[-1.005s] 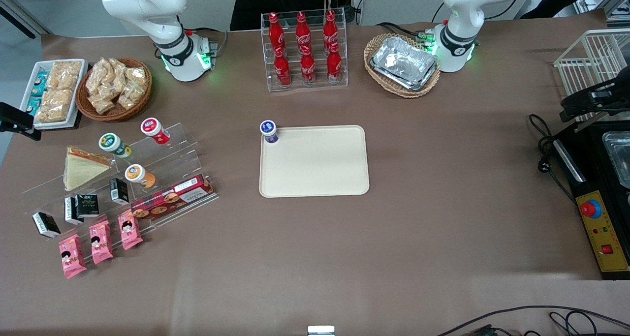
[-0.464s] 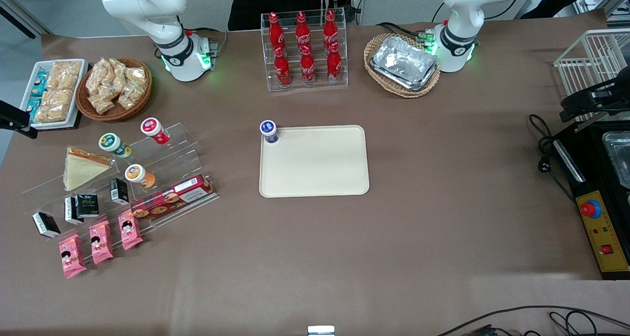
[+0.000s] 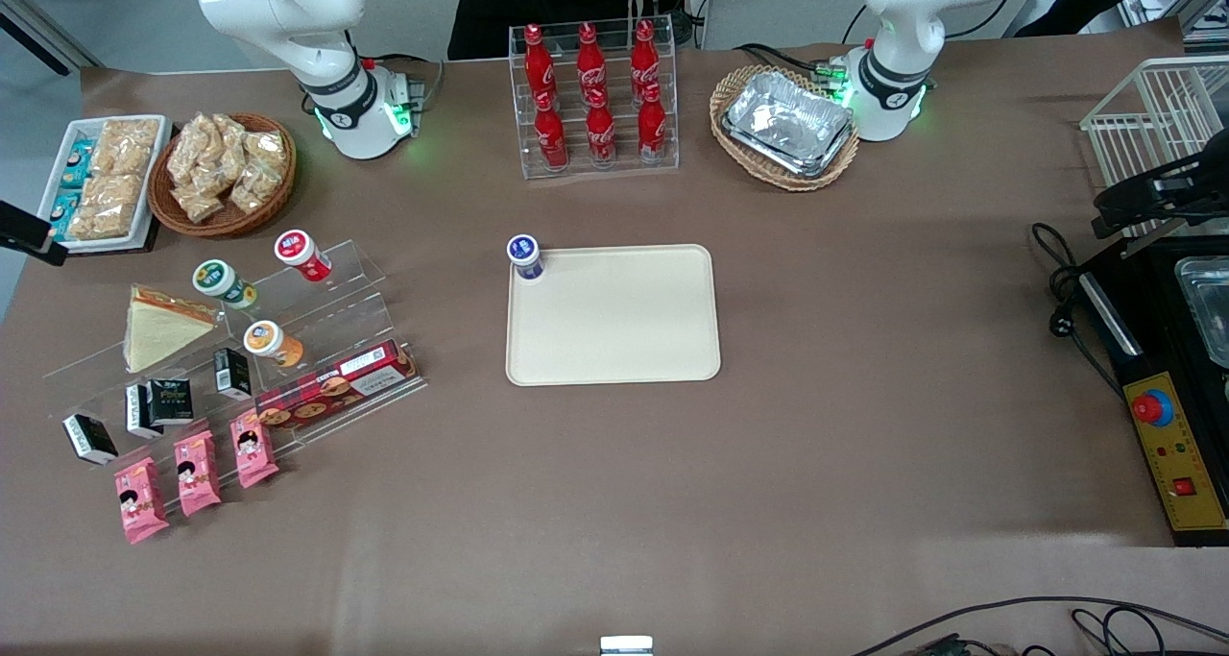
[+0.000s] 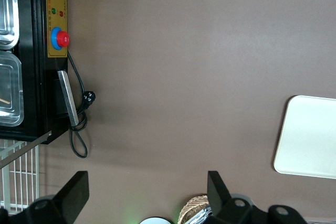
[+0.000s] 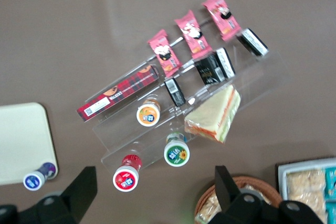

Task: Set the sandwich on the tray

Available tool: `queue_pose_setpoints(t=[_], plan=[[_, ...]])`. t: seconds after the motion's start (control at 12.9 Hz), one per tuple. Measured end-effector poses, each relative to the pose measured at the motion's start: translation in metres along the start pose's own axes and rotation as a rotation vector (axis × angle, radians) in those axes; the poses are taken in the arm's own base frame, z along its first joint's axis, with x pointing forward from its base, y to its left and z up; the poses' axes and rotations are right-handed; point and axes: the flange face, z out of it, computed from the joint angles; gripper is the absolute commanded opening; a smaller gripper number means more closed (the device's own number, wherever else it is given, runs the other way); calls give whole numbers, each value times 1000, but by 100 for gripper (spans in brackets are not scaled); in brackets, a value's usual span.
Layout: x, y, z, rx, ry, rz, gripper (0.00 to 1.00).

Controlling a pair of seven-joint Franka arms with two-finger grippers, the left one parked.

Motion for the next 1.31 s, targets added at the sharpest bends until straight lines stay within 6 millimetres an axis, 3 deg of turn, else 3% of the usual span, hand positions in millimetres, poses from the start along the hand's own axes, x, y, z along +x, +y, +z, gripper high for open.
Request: queue_pose_setpoints(t=[0.46,0.93,1.31], plan=[[-8,62,9,0,-25,284,100],[-8,67,12,-2,-32,342,100],[-3,67,21,-11,-46,536,100]])
